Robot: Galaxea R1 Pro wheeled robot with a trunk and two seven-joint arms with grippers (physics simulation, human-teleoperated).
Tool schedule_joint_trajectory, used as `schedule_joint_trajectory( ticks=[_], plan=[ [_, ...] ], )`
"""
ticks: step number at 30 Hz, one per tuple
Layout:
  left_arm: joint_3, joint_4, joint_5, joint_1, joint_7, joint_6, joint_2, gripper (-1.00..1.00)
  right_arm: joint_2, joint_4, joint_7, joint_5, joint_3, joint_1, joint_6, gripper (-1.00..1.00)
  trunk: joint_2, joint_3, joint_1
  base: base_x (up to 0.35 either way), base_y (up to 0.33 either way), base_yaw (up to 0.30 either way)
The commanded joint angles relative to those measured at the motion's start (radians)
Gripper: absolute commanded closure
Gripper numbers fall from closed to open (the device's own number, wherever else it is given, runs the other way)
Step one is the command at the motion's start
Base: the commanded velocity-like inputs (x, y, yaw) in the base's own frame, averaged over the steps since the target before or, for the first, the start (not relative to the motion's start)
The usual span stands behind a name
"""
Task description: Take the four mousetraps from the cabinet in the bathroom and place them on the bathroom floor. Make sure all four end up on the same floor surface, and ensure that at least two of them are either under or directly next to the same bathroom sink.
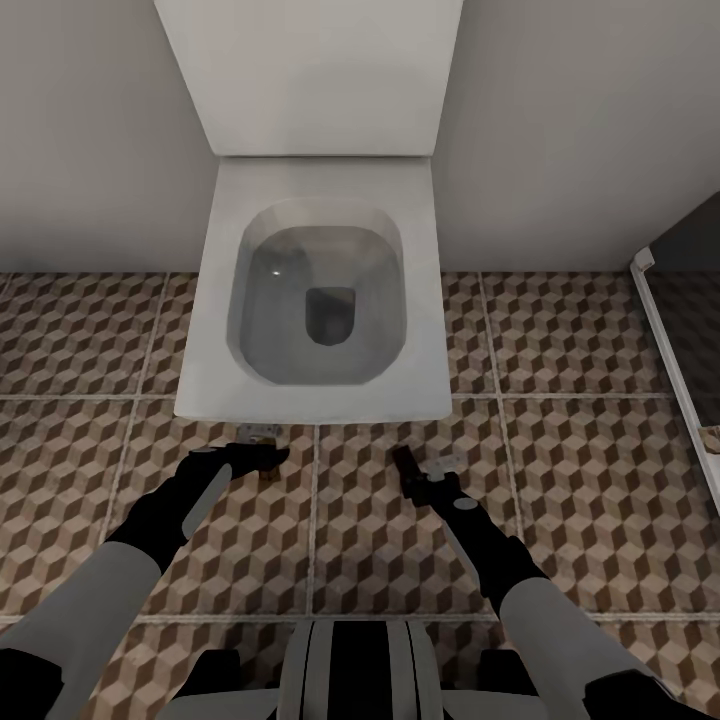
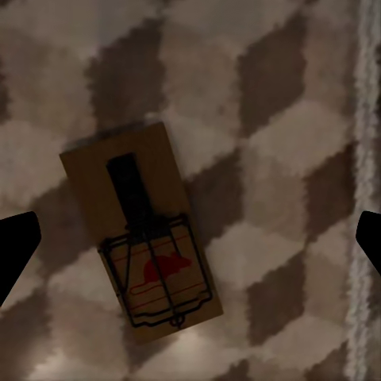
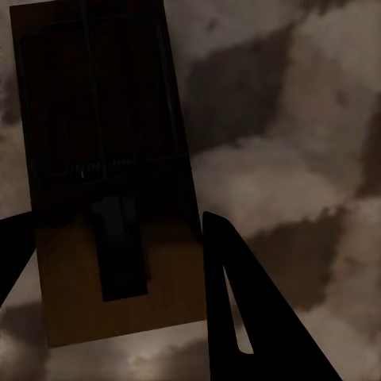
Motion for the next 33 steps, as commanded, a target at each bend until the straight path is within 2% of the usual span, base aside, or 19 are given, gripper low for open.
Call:
schedule_joint_trajectory(
  ticks=[1, 11, 33],
  plan=[
    [-0.002, -0.001, 0.001, 0.0, -0.001, 0.004, 0.001, -1.0, 0.0, -0.002, 0.001, 0.002, 0.001, 0.0, 0.006, 1.0, 0.0, 0.0, 0.0, 0.0, 0.017, 0.0],
    [-0.002, 0.0, 0.001, 0.0, -0.001, 0.004, 0.001, -1.0, 0.0, -0.002, 0.001, 0.003, 0.001, 0.0, 0.006, 1.0, 0.0, 0.0, 0.0, 0.0, 0.105, 0.0],
    [-0.002, -0.001, 0.001, 0.0, -0.001, 0.004, 0.001, -1.0, -0.001, 0.0, 0.001, 0.002, 0.001, 0.0, 0.005, 1.0, 0.0, 0.0, 0.0, 0.0, 0.004, 0.0]
  ],
)
